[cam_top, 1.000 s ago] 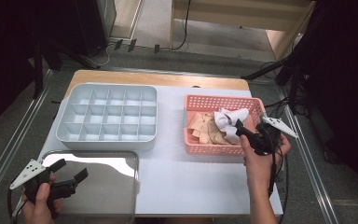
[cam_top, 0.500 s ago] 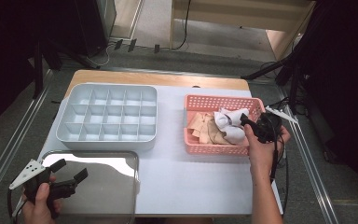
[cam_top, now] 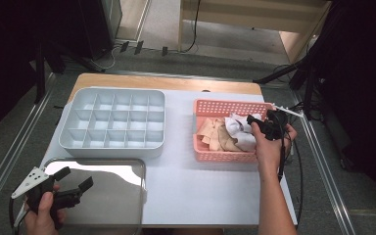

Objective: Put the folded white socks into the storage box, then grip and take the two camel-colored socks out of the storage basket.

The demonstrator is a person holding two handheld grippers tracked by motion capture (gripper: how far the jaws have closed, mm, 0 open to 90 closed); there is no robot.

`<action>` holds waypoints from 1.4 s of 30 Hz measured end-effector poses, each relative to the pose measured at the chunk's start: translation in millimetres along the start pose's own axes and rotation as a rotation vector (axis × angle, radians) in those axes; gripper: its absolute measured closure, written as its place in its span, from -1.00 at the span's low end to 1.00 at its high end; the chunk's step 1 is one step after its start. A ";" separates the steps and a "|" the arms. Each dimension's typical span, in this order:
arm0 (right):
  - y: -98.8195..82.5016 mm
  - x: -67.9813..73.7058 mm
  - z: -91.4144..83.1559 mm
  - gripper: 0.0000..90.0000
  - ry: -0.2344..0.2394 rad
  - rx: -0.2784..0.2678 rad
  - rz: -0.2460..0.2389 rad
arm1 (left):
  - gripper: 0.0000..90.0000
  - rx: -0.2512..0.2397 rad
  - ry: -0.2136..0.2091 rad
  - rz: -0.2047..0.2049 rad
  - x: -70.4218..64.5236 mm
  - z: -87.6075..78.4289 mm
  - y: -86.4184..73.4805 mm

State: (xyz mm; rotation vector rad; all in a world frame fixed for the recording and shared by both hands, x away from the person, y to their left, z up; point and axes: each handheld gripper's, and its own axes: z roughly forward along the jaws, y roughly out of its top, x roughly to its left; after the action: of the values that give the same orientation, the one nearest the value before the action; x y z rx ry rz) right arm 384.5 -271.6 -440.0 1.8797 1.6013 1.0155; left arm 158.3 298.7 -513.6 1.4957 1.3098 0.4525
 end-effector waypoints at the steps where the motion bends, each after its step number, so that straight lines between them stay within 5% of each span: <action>1: 0.4 0.5 2.0 -0.31 -0.002 0.007 0.000 | -1.00 0.001 -0.002 0.001 0.0 -0.2 0.0; 14: 14.7 9.5 32.5 -0.59 -0.080 0.123 0.034 | -1.00 0.000 -0.002 0.000 0.4 -0.2 0.0; 28: 18.0 5.6 59.1 -0.60 -0.159 0.255 0.089 | -1.00 0.004 -0.001 -0.001 0.8 -0.1 -0.1; 36: 18.1 1.1 71.6 -0.38 -0.181 0.310 0.121 | -1.00 0.001 0.004 -0.003 2.5 -1.0 0.0; 42: 16.1 0.3 76.9 0.00 -0.158 0.344 0.123 | -1.00 0.003 0.003 -0.005 3.1 -1.0 -0.2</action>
State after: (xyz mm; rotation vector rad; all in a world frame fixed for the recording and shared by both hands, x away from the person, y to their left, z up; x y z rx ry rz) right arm 454.4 -266.1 -475.3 2.2465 1.6644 0.6472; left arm 158.5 301.8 -514.4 1.4944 1.3166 0.4496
